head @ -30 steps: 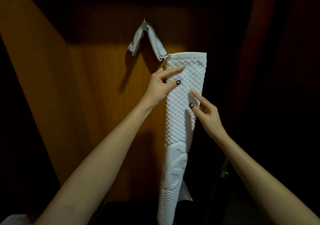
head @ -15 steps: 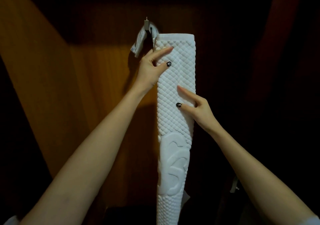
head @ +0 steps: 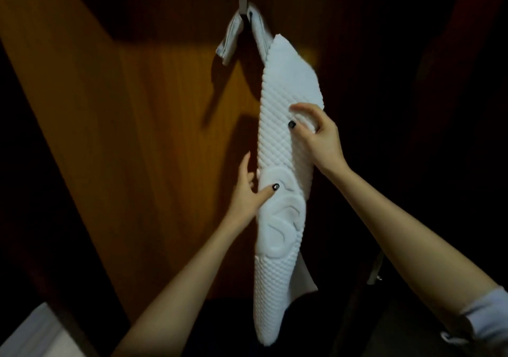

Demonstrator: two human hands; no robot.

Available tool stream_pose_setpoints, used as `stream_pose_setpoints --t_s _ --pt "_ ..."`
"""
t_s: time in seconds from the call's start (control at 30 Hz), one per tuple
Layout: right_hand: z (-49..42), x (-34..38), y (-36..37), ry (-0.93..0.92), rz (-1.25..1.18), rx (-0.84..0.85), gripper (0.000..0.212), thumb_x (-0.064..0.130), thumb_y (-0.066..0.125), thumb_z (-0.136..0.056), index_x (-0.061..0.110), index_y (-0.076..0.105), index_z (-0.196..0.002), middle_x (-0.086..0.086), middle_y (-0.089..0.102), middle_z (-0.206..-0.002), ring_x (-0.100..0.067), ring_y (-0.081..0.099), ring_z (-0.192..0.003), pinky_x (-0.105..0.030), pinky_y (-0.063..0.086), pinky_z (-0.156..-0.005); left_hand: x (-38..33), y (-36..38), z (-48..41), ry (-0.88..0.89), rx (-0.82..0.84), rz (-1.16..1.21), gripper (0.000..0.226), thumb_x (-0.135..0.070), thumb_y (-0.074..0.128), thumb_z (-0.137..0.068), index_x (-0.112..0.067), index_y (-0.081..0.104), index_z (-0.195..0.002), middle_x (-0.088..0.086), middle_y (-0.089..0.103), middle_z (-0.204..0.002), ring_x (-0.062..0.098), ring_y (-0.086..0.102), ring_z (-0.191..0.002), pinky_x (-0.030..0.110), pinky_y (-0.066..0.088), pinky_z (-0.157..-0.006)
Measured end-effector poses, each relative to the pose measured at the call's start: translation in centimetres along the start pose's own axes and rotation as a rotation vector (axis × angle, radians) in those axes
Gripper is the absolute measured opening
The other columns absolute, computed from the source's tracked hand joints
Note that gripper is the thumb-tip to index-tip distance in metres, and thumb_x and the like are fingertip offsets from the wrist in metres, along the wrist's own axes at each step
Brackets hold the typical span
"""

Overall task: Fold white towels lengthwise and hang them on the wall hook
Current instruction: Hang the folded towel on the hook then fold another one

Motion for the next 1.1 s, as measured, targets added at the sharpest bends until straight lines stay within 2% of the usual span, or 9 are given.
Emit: stream_pose_setpoints --t_s 0.2,0.37,0.5,0.6,0.67,0.77,0.83,0.93,1.1 --pt "-0.7 -0.1 -0.1 0.094 0.075 -0.011 0.032 0.007 0.061 -0.088 0.02 0.063 -0.117 0.007 0.063 -0.124 -0.002 0.054 -0.121 -0.019 0.041 -0.105 5.0 -0.3 2.6 -0.14 -0.07 -0.177 0.07 -0.013 0.069 -0.084 -0.016 0.034 -0.144 0.009 0.064 -0.101 0.025 0.062 -0.094 0.036 0.051 -0.088" --pt "-0.7 0.8 1.1 0.093 0.136 0.057 0.047 0.0 0.05 -0.085 0.021 0.056 -0.128 0.009 0.059 -0.13 0.003 0.05 -0.122 -0.004 0.036 -0.099 6.6 -0.3 6.7 -0.059 -0.416 -0.351 0.052 -0.011 0.059 -0.09 -0.018 0.039 -0.137 -0.009 0.054 -0.09 0.011 0.055 -0.078 0.024 0.047 -0.073" --pt "-1.5 1.9 1.5 0.069 0.163 0.066 0.052 -0.001 0.049 -0.087 0.016 0.049 -0.136 0.003 0.054 -0.137 -0.007 0.048 -0.128 -0.019 0.039 -0.107 10.9 4.1 11.1 -0.417 -0.261 0.109 0.066 -0.021 0.055 -0.096 -0.02 0.015 -0.149 0.008 0.068 -0.098 0.01 0.066 -0.069 0.017 0.05 -0.06" --pt "-1.7 2.4 1.5 0.051 0.16 0.038 0.052 -0.001 0.048 -0.087 0.013 0.048 -0.137 0.001 0.053 -0.139 -0.008 0.048 -0.13 -0.023 0.038 -0.109 13.9 5.4 13.5 -0.623 -0.301 0.311 0.07 -0.023 0.06 -0.093 -0.017 0.017 -0.149 0.01 0.056 -0.125 0.024 0.067 -0.09 0.029 0.056 -0.066" --pt "-1.9 2.7 1.2 0.041 0.176 0.019 0.052 -0.001 0.048 -0.086 0.011 0.048 -0.136 0.0 0.053 -0.139 -0.008 0.048 -0.129 -0.017 0.038 -0.108 14.9 4.5 13.5 -0.592 -0.31 0.154 0.064 -0.026 0.067 -0.088 -0.014 0.034 -0.142 0.012 0.042 -0.134 0.027 0.055 -0.111 0.036 0.055 -0.082" --pt "-2.0 3.0 1.0 0.034 0.167 0.025 0.05 -0.001 0.049 -0.086 0.009 0.049 -0.135 0.001 0.052 -0.138 -0.007 0.047 -0.128 -0.009 0.036 -0.103 15.2 2.6 12.2 -0.509 -0.256 -0.083 0.059 -0.027 0.076 -0.08 -0.011 0.049 -0.129 0.005 0.031 -0.129 0.021 0.043 -0.12 0.024 0.037 -0.098" --pt "-1.8 3.1 1.0 0.03 0.145 0.019 0.049 -0.001 0.048 -0.085 0.009 0.05 -0.133 0.002 0.052 -0.136 -0.006 0.048 -0.126 -0.006 0.037 -0.098 14.9 1.4 10.8 -0.479 -0.19 -0.156 0.071 -0.031 0.079 -0.076 -0.014 0.043 -0.135 0.004 0.032 -0.135 0.023 0.039 -0.127 0.03 0.033 -0.105" --pt "-1.5 3.1 1.0 0.025 0.111 0.017 0.049 -0.001 0.047 -0.083 0.008 0.051 -0.131 0.001 0.054 -0.134 -0.008 0.05 -0.126 -0.013 0.039 -0.102 14.1 0.2 9.0 -0.477 -0.014 0.097 0.096 -0.022 0.078 -0.078 -0.021 0.015 -0.15 0.002 0.038 -0.14 0.021 0.044 -0.128 0.043 0.039 -0.106" --pt "-2.1 3.2 0.3 0.045 0.089 -0.002 0.048 -0.004 0.047 -0.082 0.009 0.053 -0.127 0.0 0.054 -0.132 -0.009 0.049 -0.127 -0.022 0.039 -0.109 14.7 -0.6 8.9 -0.497 0.17 0.022 0.037 -0.004 0.074 -0.079 -0.009 0.06 -0.113 0.002 0.066 -0.107 0.025 0.063 -0.107 0.02 0.052 -0.072"
Point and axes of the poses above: each hand's wrist, its own z-axis away from the middle knuckle, its own y-axis out of the palm, x = y × z, the point moved 3 cm from there along -z, towards the middle knuckle
